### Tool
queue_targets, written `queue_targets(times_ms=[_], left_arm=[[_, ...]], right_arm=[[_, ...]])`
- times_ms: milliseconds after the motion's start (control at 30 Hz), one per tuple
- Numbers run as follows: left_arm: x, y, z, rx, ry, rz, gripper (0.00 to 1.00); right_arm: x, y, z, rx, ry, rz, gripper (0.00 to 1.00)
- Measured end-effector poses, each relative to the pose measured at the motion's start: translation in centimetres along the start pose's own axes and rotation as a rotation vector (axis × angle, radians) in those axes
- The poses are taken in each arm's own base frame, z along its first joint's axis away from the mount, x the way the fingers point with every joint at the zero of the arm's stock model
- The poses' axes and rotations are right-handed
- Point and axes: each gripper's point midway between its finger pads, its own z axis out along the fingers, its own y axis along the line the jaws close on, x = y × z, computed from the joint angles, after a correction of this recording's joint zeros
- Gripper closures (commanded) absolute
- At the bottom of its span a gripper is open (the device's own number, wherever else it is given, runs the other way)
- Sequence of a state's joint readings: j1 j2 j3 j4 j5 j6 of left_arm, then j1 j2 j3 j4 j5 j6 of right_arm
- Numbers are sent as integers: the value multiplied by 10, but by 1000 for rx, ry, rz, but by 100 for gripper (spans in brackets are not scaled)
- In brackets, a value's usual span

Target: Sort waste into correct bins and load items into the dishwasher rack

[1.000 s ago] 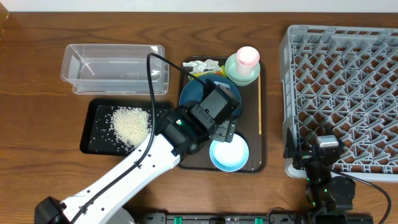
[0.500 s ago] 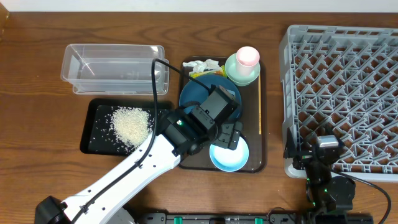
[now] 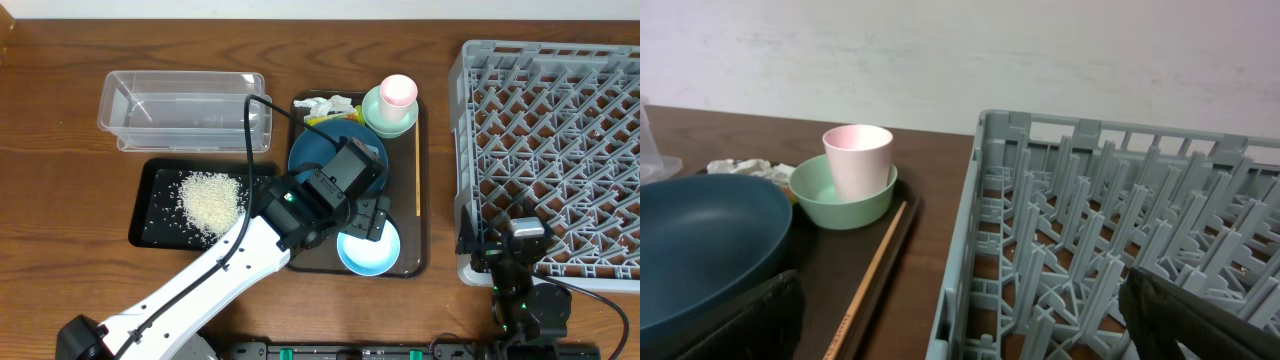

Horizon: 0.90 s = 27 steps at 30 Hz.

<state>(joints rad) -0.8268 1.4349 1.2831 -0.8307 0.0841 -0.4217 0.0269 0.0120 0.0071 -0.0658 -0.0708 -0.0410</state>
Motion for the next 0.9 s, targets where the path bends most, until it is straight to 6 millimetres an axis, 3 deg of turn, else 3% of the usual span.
queue_targets(times_ms=[700, 900], left_arm=[[0, -1, 0, 7, 3, 0, 13], [1, -12, 0, 65, 12, 42, 13]], right_arm=[[0, 0, 0, 0, 0, 0, 1], [0, 0, 0, 0, 0, 0, 1]])
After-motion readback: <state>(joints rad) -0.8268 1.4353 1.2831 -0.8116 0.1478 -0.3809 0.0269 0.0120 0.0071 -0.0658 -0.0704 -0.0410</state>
